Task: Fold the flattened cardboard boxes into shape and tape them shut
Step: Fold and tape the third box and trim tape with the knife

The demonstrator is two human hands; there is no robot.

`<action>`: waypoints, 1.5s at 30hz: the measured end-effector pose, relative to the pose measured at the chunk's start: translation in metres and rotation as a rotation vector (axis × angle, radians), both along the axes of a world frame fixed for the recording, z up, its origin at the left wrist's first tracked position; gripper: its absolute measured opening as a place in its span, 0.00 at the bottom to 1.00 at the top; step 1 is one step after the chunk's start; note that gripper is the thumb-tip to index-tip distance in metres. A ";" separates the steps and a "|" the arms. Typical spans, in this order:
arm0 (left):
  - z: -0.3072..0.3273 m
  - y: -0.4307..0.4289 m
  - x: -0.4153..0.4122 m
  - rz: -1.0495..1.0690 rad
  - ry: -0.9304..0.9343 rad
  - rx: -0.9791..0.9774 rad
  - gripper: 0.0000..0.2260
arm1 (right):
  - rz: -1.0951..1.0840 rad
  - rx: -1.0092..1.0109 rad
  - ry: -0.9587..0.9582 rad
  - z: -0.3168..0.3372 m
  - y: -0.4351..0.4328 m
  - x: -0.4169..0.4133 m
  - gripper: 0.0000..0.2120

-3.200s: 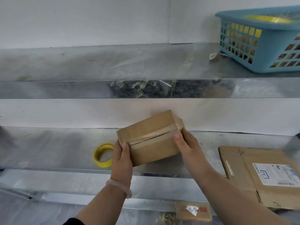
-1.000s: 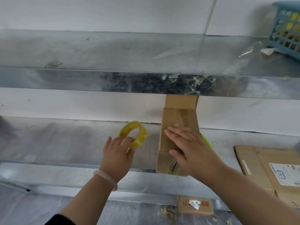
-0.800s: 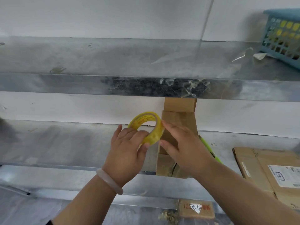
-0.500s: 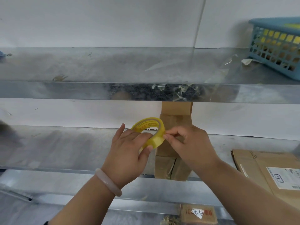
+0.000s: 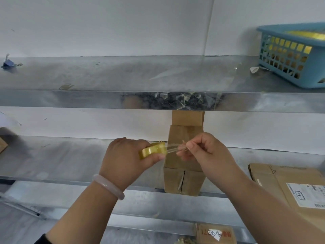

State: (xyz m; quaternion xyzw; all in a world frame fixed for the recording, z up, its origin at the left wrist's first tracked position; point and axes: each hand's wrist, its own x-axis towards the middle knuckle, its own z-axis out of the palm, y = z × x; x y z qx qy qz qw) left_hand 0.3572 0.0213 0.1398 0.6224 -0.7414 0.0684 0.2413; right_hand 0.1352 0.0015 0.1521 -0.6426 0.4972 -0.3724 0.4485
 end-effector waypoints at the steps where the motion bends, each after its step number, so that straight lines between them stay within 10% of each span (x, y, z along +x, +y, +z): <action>1: -0.003 0.001 0.003 -0.051 0.089 0.025 0.29 | -0.021 0.061 -0.112 0.002 0.000 -0.002 0.06; 5: -0.010 0.011 0.008 -0.235 0.478 0.111 0.19 | -0.069 0.321 -0.483 0.006 -0.002 -0.011 0.07; 12: -0.006 0.018 -0.008 -0.149 0.441 0.042 0.15 | -0.070 0.547 -0.626 0.001 -0.005 -0.013 0.07; 22: -0.008 0.020 -0.001 -0.266 0.473 0.107 0.17 | -0.196 0.293 -0.446 -0.006 -0.003 -0.017 0.02; 30: -0.013 0.006 0.006 -0.135 0.149 0.056 0.26 | -0.301 0.205 -0.409 -0.017 0.005 -0.034 0.05; 38: -0.017 0.000 0.016 -0.347 0.319 0.129 0.16 | -0.385 0.223 -0.395 -0.034 0.017 -0.048 0.05; 45: -0.024 0.003 0.016 -0.298 0.049 -0.011 0.15 | -0.416 0.183 -0.339 -0.045 0.026 -0.050 0.04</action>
